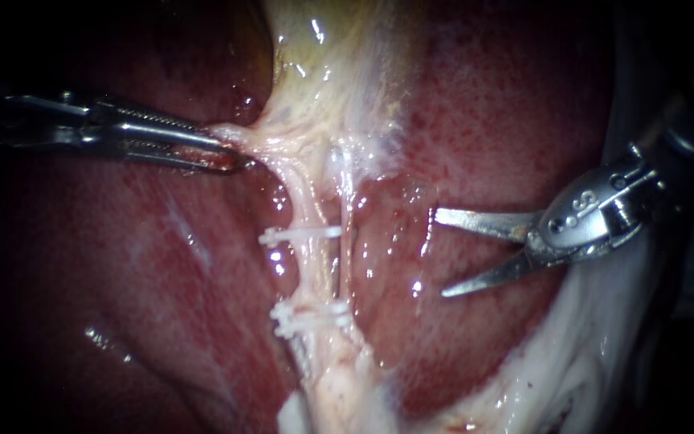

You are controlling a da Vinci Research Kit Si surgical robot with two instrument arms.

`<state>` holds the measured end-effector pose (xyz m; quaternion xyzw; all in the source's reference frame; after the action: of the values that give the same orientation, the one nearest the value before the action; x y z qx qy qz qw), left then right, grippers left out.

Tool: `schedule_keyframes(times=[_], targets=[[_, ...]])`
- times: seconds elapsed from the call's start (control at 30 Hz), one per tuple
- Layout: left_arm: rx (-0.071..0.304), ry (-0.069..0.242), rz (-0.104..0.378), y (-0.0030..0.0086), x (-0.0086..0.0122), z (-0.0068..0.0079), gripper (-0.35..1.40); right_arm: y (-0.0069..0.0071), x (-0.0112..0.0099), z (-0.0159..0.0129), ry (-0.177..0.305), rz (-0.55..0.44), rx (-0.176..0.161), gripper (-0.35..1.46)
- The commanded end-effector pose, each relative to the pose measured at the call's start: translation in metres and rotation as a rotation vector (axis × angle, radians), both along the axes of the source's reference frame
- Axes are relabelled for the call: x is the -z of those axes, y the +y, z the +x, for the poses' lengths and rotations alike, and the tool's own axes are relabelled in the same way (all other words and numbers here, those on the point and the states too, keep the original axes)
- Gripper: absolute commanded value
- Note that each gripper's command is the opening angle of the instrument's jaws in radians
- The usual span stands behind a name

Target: Go to the cutting position left tube

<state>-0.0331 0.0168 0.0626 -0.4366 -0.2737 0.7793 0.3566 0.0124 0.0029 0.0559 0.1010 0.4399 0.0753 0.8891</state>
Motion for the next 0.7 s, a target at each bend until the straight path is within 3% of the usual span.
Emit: schedule_keyframes(times=[0.03, 0.13, 0.37, 0.57, 0.7], targets=[[-0.002, -0.002, 0.003, 0.0002, 0.0004, 0.0003, -0.35, 0.0, 0.0, 0.0, 0.0, 0.0, 0.0, 1.4], [-0.001, -0.011, 0.009, 0.0008, 0.0017, 0.0011, -0.35, 0.0, 0.0, 0.0001, 0.0, 0.0, -0.001, 1.4], [0.05, -0.034, -0.002, 0.0026, 0.0062, 0.0041, -0.35, 0.0, 0.0, 0.0001, 0.0, 0.0, -0.001, 1.38], [0.055, -0.038, -0.018, 0.0028, 0.0073, 0.0045, -0.35, -0.0001, 0.0, 0.0004, 0.002, 0.003, 0.003, 1.38], [0.056, -0.038, -0.018, 0.0027, 0.0072, 0.0044, -0.35, -0.0003, 0.0002, 0.0014, 0.033, 0.038, 0.041, 1.38]])
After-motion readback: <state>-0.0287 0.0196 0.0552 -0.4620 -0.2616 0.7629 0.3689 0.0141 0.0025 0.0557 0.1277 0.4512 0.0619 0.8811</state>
